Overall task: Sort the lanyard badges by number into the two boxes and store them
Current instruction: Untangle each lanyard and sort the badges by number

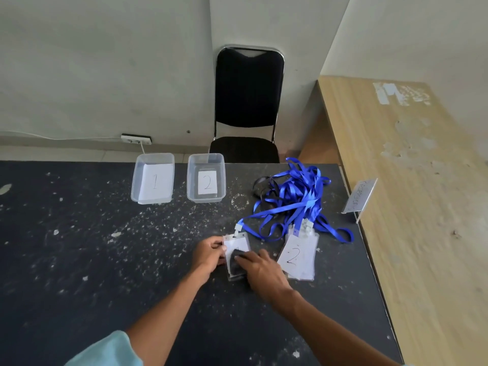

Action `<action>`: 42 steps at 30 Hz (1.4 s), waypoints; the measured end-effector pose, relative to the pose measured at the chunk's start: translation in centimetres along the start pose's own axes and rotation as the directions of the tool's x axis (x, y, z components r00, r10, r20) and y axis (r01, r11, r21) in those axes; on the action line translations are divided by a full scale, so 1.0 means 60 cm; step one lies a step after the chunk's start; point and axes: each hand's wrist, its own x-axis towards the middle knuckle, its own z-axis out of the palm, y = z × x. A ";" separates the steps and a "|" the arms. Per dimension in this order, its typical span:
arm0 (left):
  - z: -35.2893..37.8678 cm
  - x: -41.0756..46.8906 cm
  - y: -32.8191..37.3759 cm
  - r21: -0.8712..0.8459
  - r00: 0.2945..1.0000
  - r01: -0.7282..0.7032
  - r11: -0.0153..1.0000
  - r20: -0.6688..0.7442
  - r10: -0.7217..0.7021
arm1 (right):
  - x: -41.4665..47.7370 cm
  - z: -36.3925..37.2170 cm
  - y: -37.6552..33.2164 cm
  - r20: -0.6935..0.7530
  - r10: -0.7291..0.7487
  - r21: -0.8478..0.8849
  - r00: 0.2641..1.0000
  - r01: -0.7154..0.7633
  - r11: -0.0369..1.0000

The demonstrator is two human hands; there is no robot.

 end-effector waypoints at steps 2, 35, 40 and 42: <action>-0.007 0.007 -0.005 0.012 1.000 0.012 1.000 -0.019 -0.012 | -0.019 0.018 -0.008 0.036 -0.075 -0.056 0.997 0.077 0.996; -0.006 0.020 -0.012 0.411 0.950 -0.299 0.861 0.045 0.308 | 0.028 -0.011 0.030 -0.097 0.140 0.042 0.985 -0.137 0.990; -0.006 0.015 -0.007 0.428 0.954 -0.281 0.859 0.030 0.297 | 0.010 -0.007 0.010 0.046 -0.058 -0.119 0.997 0.063 0.991; -0.005 0.012 -0.003 0.399 0.957 -0.273 0.875 0.021 0.289 | -0.021 -0.001 0.009 0.130 -0.160 -0.094 0.979 0.172 0.981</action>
